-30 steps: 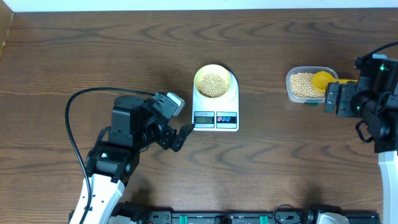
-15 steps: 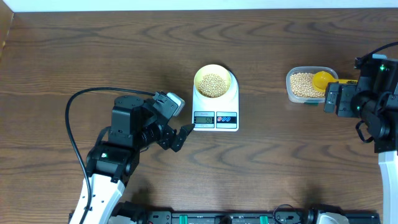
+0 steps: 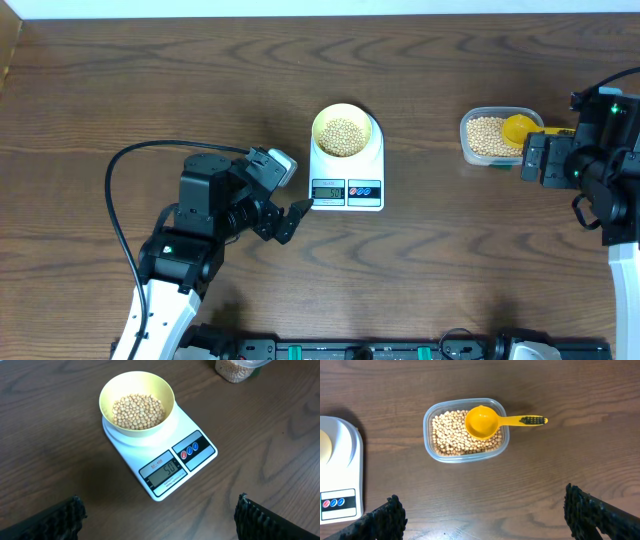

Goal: Scoop item into bowl and weigh 50g on scale

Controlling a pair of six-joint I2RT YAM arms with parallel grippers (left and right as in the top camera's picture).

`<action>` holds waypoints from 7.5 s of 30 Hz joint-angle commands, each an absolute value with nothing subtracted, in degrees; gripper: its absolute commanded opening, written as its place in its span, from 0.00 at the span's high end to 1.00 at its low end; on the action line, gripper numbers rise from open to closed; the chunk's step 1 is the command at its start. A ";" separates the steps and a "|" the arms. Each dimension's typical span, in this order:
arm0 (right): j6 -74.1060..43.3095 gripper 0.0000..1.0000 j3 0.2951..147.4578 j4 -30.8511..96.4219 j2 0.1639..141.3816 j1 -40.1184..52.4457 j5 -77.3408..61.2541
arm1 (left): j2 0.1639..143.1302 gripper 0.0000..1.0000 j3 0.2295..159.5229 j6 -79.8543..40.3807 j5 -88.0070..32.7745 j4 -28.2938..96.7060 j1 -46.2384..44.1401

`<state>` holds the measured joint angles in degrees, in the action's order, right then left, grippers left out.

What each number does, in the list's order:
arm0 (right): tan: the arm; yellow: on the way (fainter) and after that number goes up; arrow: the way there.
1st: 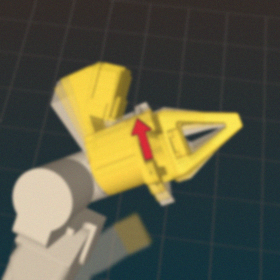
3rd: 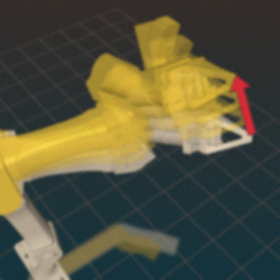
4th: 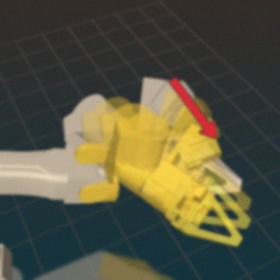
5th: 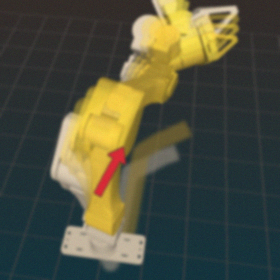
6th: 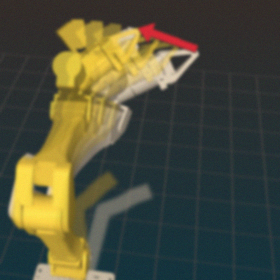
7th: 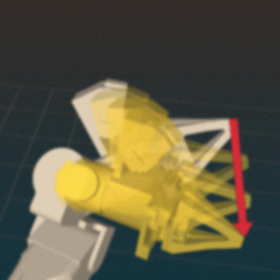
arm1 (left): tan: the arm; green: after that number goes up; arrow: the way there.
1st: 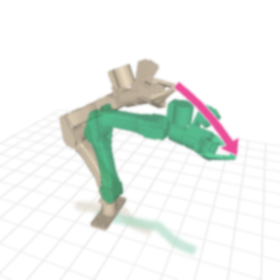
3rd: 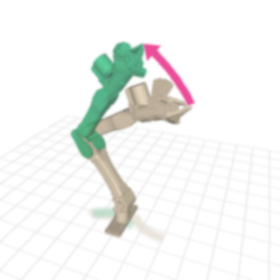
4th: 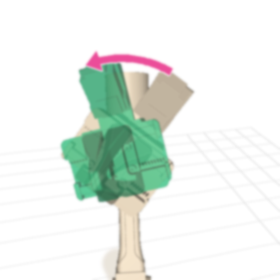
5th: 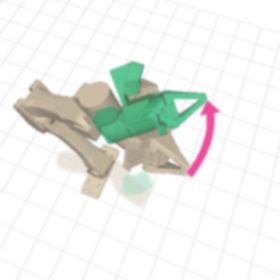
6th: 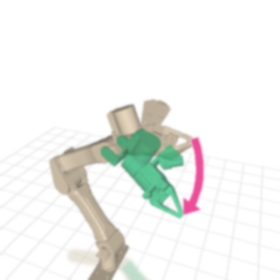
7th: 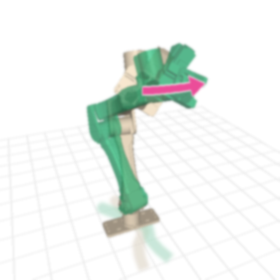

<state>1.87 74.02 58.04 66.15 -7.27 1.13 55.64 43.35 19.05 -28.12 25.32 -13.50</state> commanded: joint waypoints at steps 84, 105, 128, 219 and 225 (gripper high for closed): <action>1.13 0.01 74.89 58.15 66.02 -7.07 1.80 | 74.48 0.02 41.45 -7.60 0.32 13.13 -36.45; 1.13 0.01 74.89 58.13 66.02 -7.07 1.80 | 45.39 0.02 20.36 -3.46 -0.80 -4.08 -25.08; 1.13 0.01 74.89 58.13 66.02 -7.07 1.80 | 11.88 0.02 2.33 2.76 -5.37 -19.18 -7.07; 1.13 0.01 74.89 58.13 65.95 -7.07 1.80 | 0.23 0.02 0.23 -1.56 -0.62 4.21 -1.63; 2.66 0.01 74.65 58.52 64.42 -7.07 1.83 | 0.23 0.02 0.23 -1.56 -0.62 4.21 -1.63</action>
